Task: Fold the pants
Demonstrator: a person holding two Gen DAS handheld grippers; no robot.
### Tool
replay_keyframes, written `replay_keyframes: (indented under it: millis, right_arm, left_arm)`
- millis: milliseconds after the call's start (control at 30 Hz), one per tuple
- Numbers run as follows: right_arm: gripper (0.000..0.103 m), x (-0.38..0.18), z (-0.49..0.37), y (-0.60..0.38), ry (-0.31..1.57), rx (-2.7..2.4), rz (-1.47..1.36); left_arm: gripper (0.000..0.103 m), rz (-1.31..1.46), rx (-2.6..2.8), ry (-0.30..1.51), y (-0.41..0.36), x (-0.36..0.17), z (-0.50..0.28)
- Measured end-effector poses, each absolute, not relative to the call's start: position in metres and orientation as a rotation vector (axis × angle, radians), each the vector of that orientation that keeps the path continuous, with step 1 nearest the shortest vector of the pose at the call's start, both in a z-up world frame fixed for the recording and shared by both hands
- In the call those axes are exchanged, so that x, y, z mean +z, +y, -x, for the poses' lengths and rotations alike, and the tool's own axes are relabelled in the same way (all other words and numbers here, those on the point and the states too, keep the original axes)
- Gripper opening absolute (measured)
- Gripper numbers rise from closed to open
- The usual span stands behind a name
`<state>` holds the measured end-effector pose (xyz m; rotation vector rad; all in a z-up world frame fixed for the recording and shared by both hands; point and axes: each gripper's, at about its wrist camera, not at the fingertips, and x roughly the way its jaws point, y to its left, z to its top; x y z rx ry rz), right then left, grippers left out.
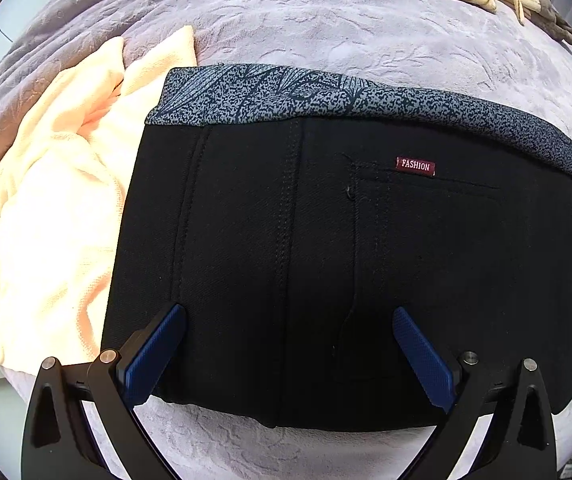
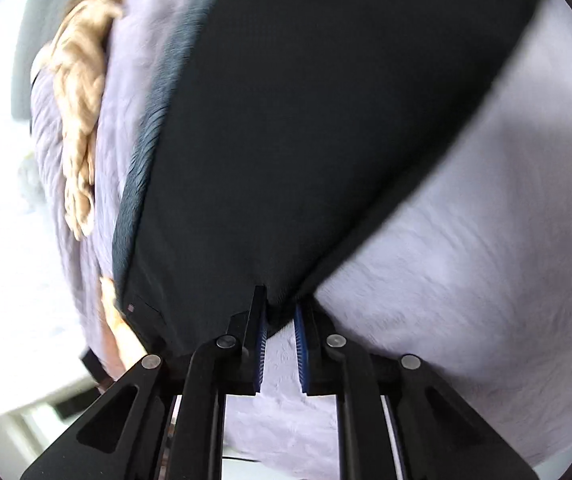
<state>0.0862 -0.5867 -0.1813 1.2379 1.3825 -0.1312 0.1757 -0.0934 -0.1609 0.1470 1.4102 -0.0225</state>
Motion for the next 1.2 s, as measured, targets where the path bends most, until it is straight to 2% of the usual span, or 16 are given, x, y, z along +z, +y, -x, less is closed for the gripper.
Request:
replay_keyframes:
  millis: [167,267,300,333,400,533,633,767,867,900,933,1033,1100,1200]
  right_arm:
    - [0.018,-0.147,-0.096,-0.575,1.47,-0.018,-1.067]
    - [0.022,-0.115,-0.124,-0.553,1.451,0.139,-0.973]
    - [0.028,-0.105,-0.14,-0.543,1.437,0.187,-0.919]
    - [0.043,-0.092,-0.166,-0.525,1.416,0.253,-0.834]
    - [0.059,-0.074,-0.213,-0.485,1.384,0.373,-0.672]
    - [0.059,-0.069,-0.311,-0.36,1.377,0.628,-0.332]
    - [0.059,-0.094,-0.359,-0.255,1.42,0.755,-0.13]
    - [0.059,-0.134,-0.386,-0.167,1.47,0.827,0.062]
    - [0.056,-0.16,-0.392,-0.14,1.528,0.839,0.103]
    - [0.037,-0.171,-0.392,-0.138,1.558,0.84,0.125]
    - [0.013,-0.176,-0.391,-0.137,1.589,0.85,0.112]
    - [0.01,-0.157,-0.381,-0.135,1.552,0.909,0.138]
    - [0.01,-0.15,-0.381,-0.133,1.547,0.883,0.16]
    - [0.01,-0.18,-0.389,-0.123,1.577,0.734,0.206]
  left_arm:
    - [0.103,-0.128,-0.028,1.395,-0.09,-0.155,-0.174]
    - [0.103,-0.099,-0.047,1.376,-0.085,-0.153,-0.171]
    - [0.103,-0.095,-0.052,1.373,-0.084,-0.154,-0.17]
    - [0.103,-0.094,-0.059,1.366,-0.083,-0.155,-0.169]
    - [0.103,-0.103,-0.066,1.349,-0.084,-0.157,-0.168]
    - [0.103,-0.095,-0.077,1.312,-0.083,-0.161,-0.166]
    - [0.103,-0.088,-0.093,1.282,-0.081,-0.162,-0.164]
    - [0.103,-0.084,-0.116,1.252,-0.078,-0.163,-0.16]
    - [0.103,-0.063,-0.132,1.241,-0.075,-0.162,-0.16]
    - [0.103,-0.047,-0.133,1.248,-0.072,-0.16,-0.16]
    - [0.103,-0.014,-0.136,1.25,-0.067,-0.158,-0.159]
    - [0.103,0.056,-0.149,1.243,-0.057,-0.153,-0.156]
    - [0.103,0.008,-0.153,1.248,-0.058,-0.155,-0.156]
    - [0.103,-0.037,-0.154,1.24,-0.059,-0.144,-0.159]
